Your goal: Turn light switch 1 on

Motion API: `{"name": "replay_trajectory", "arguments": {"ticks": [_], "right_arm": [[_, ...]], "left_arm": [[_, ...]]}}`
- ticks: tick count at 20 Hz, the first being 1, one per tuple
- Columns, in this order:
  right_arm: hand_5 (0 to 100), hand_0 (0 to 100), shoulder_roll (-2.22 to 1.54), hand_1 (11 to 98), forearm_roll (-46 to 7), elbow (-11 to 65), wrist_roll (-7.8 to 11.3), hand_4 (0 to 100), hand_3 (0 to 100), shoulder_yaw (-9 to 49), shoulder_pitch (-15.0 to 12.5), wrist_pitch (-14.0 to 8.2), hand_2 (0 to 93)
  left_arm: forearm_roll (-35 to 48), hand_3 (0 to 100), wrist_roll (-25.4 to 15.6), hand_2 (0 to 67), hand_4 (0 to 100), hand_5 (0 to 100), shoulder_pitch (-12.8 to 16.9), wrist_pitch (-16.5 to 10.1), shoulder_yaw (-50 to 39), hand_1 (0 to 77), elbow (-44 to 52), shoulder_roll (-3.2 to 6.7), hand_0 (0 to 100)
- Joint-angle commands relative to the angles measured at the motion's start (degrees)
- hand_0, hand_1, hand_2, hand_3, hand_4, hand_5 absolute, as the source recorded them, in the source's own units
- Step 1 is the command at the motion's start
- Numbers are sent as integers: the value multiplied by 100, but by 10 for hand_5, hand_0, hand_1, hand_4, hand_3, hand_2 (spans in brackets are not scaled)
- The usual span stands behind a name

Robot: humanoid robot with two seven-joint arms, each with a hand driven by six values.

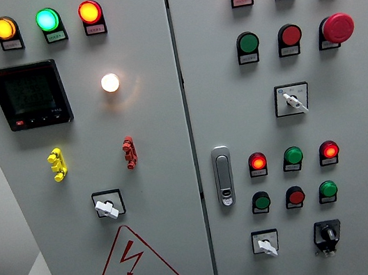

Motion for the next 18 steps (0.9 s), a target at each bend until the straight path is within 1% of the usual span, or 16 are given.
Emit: {"name": "replay_trajectory", "arguments": {"ticks": [1, 2, 3, 4, 5, 6, 8, 9, 10, 11, 13, 14, 15, 16, 17, 18], "right_arm": [[105, 0, 5, 196, 0, 0, 1, 194, 197, -9, 2, -9, 0], [105, 0, 5, 196, 0, 0, 1, 194, 197, 0, 2, -1, 0], [105, 0, 5, 197, 0, 9, 1, 194, 197, 0, 2, 0, 0], [105, 0, 5, 197, 0, 0, 1, 194, 197, 0, 2, 0, 0], [105, 0, 5, 197, 0, 0, 1, 194, 197, 0, 2, 0, 0], [105, 0, 5, 197, 0, 0, 1, 194, 197, -9, 2, 0, 0], [105, 0, -3, 198, 0, 0, 1, 194, 197, 0, 2, 0, 0], [105, 0, 5, 199, 0, 0, 1, 194, 197, 0, 2, 0, 0], [105, 0, 5, 199, 0, 0, 1, 194, 197, 0, 2, 0, 0], [105, 0, 5, 195, 0, 0, 1, 194, 197, 0, 2, -9, 0], [105, 0, 5, 195, 0, 0, 1, 194, 197, 0, 2, 0, 0], [105, 0, -3, 195, 0, 0, 1, 194, 197, 0, 2, 0, 0], [105, 0, -3, 197, 0, 0, 1, 194, 197, 0, 2, 0, 0], [105, 0, 5, 197, 0, 0, 1, 194, 197, 0, 2, 0, 0], [105, 0, 5, 197, 0, 0, 1, 194, 197, 0, 2, 0, 0], [105, 0, -3, 193, 0, 0, 1, 194, 197, -9, 2, 0, 0]], "left_arm": [[-731, 275, -257, 205, 527, 533, -458, -11, 963, 166, 1266, 116, 0], [-1178, 274, -423, 204, 525, 533, -634, -29, 1594, 165, 1792, 134, 0], [-1618, 272, -555, 203, 521, 530, -784, -38, 2175, 167, 2241, 99, 0], [-2231, 269, -618, 200, 515, 514, -924, -116, 2946, 185, 2655, 73, 0], [-2751, 264, -618, 197, 505, 497, -969, -256, 3563, 197, 2894, 47, 0], [-3357, 222, -618, 180, 455, 440, -987, -449, 4265, 218, 3079, 38, 0], [-4159, 165, -583, 162, 408, 390, -1014, -565, 5313, 230, 3395, 29, 0], [-4415, 135, -557, 147, 362, 356, -1022, -565, 5797, 226, 3632, -41, 0], [-4487, 109, -557, 131, 330, 339, -1023, -565, 6097, 202, 3826, -189, 0], [-4505, 92, -548, 118, 301, 324, -1023, -565, 6344, 179, 4080, -374, 0], [-4505, 35, -513, 77, 201, 241, -970, -539, 6635, 88, 4459, -620, 0], [-4523, 30, -391, 57, 168, 207, -961, -504, 6689, 52, 4513, -709, 0], [-4523, 2, -198, 27, 108, 149, -935, -477, 6689, 0, 4513, -753, 0], [-4523, 0, -74, 0, 35, 95, -926, -468, 6698, 0, 4513, -771, 0], [-4523, 0, 5, 0, 0, 67, -900, -468, 6698, 0, 4513, -797, 0], [-4514, 0, 41, 0, 0, 11, -856, -460, 6707, 0, 4513, -815, 0]]}}
